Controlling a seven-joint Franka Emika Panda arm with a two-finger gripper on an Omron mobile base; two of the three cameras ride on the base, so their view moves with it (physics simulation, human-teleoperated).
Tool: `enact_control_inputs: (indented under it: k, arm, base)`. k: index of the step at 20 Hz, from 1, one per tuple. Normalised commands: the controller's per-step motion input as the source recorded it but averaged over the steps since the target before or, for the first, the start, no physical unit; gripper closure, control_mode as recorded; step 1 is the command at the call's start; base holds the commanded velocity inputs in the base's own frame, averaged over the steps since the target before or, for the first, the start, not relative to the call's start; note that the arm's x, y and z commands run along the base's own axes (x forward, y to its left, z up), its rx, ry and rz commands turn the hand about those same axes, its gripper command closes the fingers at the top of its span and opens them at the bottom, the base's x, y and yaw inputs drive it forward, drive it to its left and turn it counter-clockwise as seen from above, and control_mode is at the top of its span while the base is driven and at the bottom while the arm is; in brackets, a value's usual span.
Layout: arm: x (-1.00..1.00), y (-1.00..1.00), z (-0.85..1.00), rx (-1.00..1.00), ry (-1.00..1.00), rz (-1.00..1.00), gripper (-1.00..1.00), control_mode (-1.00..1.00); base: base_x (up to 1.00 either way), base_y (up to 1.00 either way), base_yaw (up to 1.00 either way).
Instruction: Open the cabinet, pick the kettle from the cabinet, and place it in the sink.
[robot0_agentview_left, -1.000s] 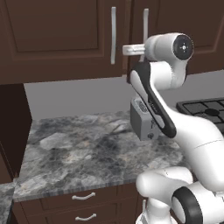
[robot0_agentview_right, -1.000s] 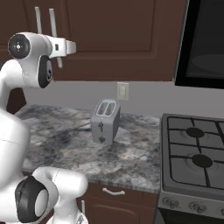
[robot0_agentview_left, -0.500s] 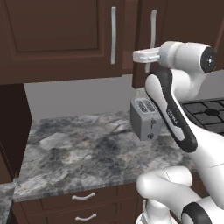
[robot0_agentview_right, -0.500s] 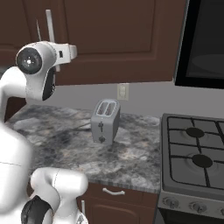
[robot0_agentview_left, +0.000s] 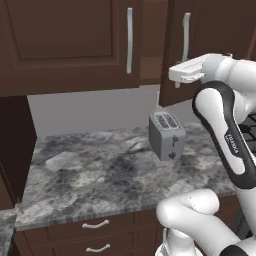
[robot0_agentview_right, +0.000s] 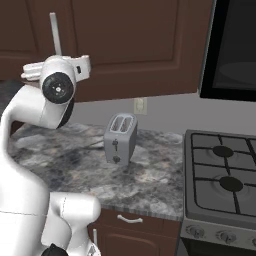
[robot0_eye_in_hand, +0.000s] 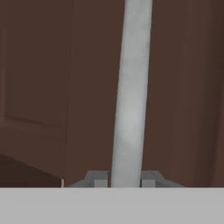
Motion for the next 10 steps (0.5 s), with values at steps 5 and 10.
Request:
enact_control_inputs:
  k: [5, 10]
  arm:
    - [-0.50, -0.02, 0.06, 0.00, -0.01, 0.14, 1.00, -1.00]
    - [-0.48, -0.10, 0.07, 0.01, 0.00, 0.14, 1.00, -1.00]
  base:
    - [0.00, 0.00, 0.00]
    - [0.00, 0.00, 0.00]
